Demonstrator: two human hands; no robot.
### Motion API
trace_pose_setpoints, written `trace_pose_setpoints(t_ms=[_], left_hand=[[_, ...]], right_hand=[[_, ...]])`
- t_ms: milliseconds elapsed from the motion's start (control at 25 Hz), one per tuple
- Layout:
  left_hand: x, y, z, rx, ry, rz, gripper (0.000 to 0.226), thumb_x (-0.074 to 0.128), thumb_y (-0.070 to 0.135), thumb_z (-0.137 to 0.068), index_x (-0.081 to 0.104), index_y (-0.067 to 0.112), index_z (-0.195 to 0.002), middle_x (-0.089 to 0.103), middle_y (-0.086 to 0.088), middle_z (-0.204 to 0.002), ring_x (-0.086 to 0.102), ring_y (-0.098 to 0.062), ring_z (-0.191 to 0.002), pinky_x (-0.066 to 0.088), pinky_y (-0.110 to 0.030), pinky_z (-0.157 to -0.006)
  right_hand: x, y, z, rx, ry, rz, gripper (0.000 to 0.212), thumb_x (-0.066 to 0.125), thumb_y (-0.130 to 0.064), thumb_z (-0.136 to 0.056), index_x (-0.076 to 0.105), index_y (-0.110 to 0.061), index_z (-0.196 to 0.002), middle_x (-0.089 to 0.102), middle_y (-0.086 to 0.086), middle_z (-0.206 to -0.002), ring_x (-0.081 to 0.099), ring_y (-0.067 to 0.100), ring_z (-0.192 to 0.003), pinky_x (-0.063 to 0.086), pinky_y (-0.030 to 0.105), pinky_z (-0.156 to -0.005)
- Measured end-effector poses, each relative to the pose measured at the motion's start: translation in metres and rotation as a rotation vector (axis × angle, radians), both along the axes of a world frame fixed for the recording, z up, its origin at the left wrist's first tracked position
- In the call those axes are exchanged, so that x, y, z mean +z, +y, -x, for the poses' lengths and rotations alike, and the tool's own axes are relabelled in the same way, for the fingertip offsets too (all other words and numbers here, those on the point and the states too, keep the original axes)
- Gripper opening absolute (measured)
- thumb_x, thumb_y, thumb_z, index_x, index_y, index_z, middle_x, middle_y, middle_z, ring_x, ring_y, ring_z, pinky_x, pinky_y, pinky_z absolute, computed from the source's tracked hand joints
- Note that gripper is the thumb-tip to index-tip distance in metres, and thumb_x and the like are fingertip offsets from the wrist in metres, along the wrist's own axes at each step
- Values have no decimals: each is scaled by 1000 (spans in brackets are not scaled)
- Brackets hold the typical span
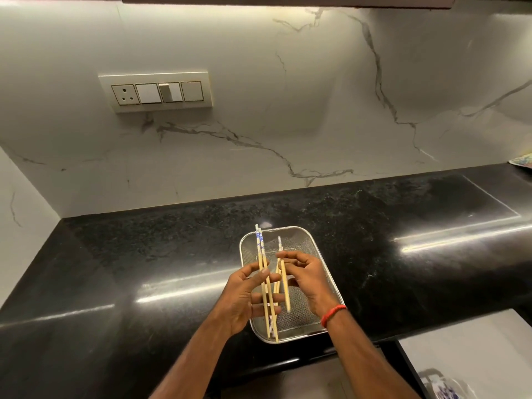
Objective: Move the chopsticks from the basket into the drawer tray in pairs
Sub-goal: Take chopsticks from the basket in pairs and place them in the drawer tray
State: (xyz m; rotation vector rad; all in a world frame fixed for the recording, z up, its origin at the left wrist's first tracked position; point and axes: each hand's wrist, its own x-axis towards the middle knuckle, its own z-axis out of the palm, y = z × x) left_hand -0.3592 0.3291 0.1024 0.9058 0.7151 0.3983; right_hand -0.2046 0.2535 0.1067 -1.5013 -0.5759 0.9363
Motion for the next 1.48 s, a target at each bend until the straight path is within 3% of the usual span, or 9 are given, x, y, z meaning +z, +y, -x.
trace_pose_setpoints(t_ms=[160, 320, 480, 600, 840, 1040, 1240, 1480], left_hand=[[-4, 0, -7, -35, 18, -34, 32, 67, 20, -95, 62, 21, -127, 75, -24, -112, 76, -44, -87, 63, -49, -66], [-8, -1, -12, -81, 44, -75, 38, 68, 12, -93, 63, 28, -127, 75, -23, -111, 75, -46, -91, 63, -53, -69], [-10, -8, -21, -172, 30, -105, 46, 73, 23, -83, 63, 35, -126, 76, -19, -115, 76, -44, -90, 62, -61, -78], [-11, -14, -27, -211, 17, -93, 54, 74, 22, -84, 58, 36, -134, 75, -18, -118, 76, -44, -90, 63, -57, -76], [-15, -28, -37, -296, 43, -111, 65, 70, 11, -93, 45, 39, -146, 76, -17, -118, 76, -43, -91, 63, -51, -72], [-15, -47, -50, -382, 28, -98, 66, 73, 13, -87, 50, 46, -139, 75, -18, -117, 76, -43, -90, 63, -48, -68], [-13, -73, -67, -451, 24, -102, 76, 72, 13, -86, 39, 53, -142, 76, -16, -117, 76, -42, -92, 63, -49, -67], [-4, -102, -82, -471, 51, -141, 90, 72, 14, -83, 28, 54, -151, 77, -17, -111, 77, -40, -89, 64, -47, -66]], right_hand=[[9, -1, 5, 56, -109, -4, 21, 63, -2, -88, 79, -14, -92, 78, -1, -95, 75, 17, -87, 60, 26, -73], [9, -7, 7, 18, -167, -9, 16, 74, -9, -86, 71, -15, -99, 78, 4, -90, 76, 17, -84, 62, 34, -77], [12, -14, 5, -72, -54, -35, 32, 79, -6, -81, 59, -15, -105, 78, 8, -87, 77, 22, -78, 61, 32, -65], [12, -22, 2, -148, -3, -61, 35, 79, -5, -80, 58, -13, -107, 78, 12, -86, 76, 26, -75, 59, 32, -60], [11, -44, -6, -220, 27, -51, 37, 79, -9, -81, 59, -15, -111, 77, 14, -82, 76, 28, -73, 60, 33, -63], [9, -70, -15, -319, -22, -9, 38, 80, -17, -82, 60, -19, -113, 78, 11, -82, 77, 24, -75, 62, 36, -66], [9, -98, -25, -387, -11, -6, 41, 79, -17, -83, 59, -18, -119, 78, 9, -88, 77, 23, -78, 63, 39, -69], [11, -137, -33, -269, 127, -43, 53, 79, -14, -82, 54, -15, -129, 78, 11, -95, 76, 28, -86, 63, 38, -75]])
